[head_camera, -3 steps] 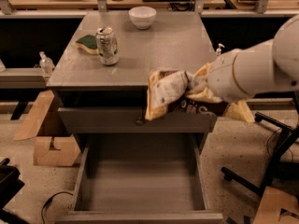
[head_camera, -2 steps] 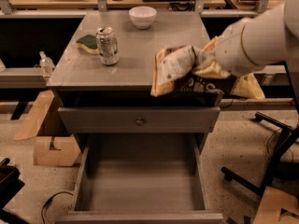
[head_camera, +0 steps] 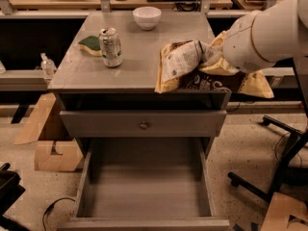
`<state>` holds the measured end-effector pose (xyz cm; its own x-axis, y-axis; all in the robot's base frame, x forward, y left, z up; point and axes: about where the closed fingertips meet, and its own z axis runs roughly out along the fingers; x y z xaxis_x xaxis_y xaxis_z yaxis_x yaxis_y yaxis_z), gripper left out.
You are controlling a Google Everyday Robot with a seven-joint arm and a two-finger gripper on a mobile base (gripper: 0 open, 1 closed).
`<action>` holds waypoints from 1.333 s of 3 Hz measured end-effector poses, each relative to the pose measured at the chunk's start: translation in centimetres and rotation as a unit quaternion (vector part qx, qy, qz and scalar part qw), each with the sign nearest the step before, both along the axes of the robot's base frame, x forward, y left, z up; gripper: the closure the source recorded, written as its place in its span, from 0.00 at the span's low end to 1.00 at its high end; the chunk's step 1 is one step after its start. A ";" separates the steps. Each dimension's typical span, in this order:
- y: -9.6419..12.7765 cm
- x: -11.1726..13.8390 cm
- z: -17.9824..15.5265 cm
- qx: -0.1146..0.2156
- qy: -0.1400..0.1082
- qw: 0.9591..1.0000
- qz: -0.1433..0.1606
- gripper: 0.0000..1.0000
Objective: Pick brown chip bag from middle drawer and place on counter
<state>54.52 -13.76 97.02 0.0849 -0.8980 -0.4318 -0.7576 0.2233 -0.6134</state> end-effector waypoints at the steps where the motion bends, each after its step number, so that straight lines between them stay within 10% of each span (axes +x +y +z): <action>1: 1.0 3.3 -0.7 0.007 -0.003 1.000 0.009 1.00; 4: 5.1 16.7 -2.3 -0.003 -0.015 0.998 0.053 1.00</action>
Offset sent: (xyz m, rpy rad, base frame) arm 0.1570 0.0518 -0.0230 0.0664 -0.0426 0.1376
